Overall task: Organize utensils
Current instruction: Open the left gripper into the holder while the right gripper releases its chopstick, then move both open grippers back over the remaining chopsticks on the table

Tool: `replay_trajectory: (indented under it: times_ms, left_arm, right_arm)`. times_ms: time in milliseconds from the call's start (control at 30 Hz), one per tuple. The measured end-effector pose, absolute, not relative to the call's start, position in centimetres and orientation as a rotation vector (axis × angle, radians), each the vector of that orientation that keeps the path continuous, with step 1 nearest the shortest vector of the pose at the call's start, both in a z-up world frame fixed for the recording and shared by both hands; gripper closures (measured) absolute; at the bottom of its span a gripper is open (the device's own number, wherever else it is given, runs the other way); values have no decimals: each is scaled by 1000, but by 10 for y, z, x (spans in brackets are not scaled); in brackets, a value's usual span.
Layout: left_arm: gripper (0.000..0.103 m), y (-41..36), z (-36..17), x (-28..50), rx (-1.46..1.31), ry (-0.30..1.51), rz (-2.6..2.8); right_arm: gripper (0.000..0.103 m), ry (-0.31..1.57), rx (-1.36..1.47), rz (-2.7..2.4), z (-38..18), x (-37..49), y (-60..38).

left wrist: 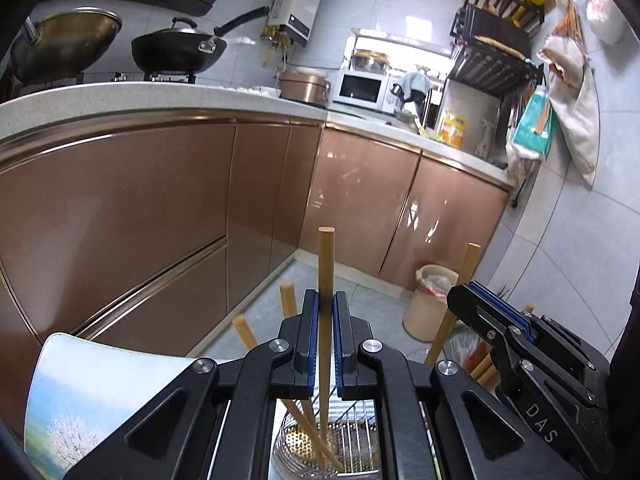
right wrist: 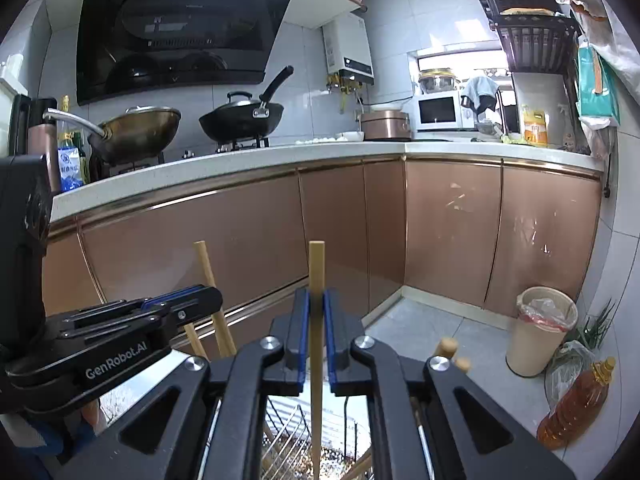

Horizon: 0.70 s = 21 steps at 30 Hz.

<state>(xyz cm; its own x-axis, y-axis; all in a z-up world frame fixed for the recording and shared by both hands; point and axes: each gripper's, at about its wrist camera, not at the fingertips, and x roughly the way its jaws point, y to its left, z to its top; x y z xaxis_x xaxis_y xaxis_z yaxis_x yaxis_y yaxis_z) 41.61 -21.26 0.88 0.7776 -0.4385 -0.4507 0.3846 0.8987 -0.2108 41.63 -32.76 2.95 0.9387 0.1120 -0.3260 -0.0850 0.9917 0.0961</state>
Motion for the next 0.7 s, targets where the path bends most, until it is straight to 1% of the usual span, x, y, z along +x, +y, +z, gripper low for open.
replay_trajectory:
  times_ms: [233, 333, 367, 400, 433, 467, 500, 533, 567, 600, 633, 667, 700]
  left_arm:
    - [97, -206, 13, 405, -96, 529, -457]
    - [92, -201, 17, 396, -91, 528, -451]
    - [88, -198, 18, 392, -90, 527, -450]
    - [81, -196, 20, 388, -90, 524, -448]
    - [77, -194, 21, 384, -91, 521, -445]
    - [70, -190, 22, 378, -92, 516, -441]
    - [64, -187, 23, 373, -92, 514, -438]
    - [62, -184, 24, 367, -93, 513, -435]
    - [58, -180, 24, 362, -94, 513, -433]
    - [52, -177, 24, 356, -93, 513, -429]
    - [47, -173, 24, 349, -93, 509, -419]
    - [40, -170, 24, 344, -95, 506, -412]
    - [35, -164, 24, 335, -98, 501, -404]
  right_arm:
    - [95, 377, 80, 85, 27, 406, -331]
    - [94, 389, 89, 74, 28, 396, -333]
    - [93, 392, 91, 69, 29, 391, -334]
    - [91, 392, 91, 66, 31, 387, -334]
    - [86, 392, 91, 63, 32, 381, -334]
    - [78, 392, 92, 62, 34, 376, -334]
    - [75, 392, 92, 62, 35, 369, -333]
    - [72, 396, 99, 55, 36, 364, -332]
    - [71, 397, 98, 55, 37, 356, -331]
    - [70, 400, 98, 54, 38, 350, -330]
    - [66, 401, 102, 51, 39, 343, -329]
    - [62, 401, 107, 50, 39, 337, -329]
    - [61, 404, 112, 50, 39, 329, -328]
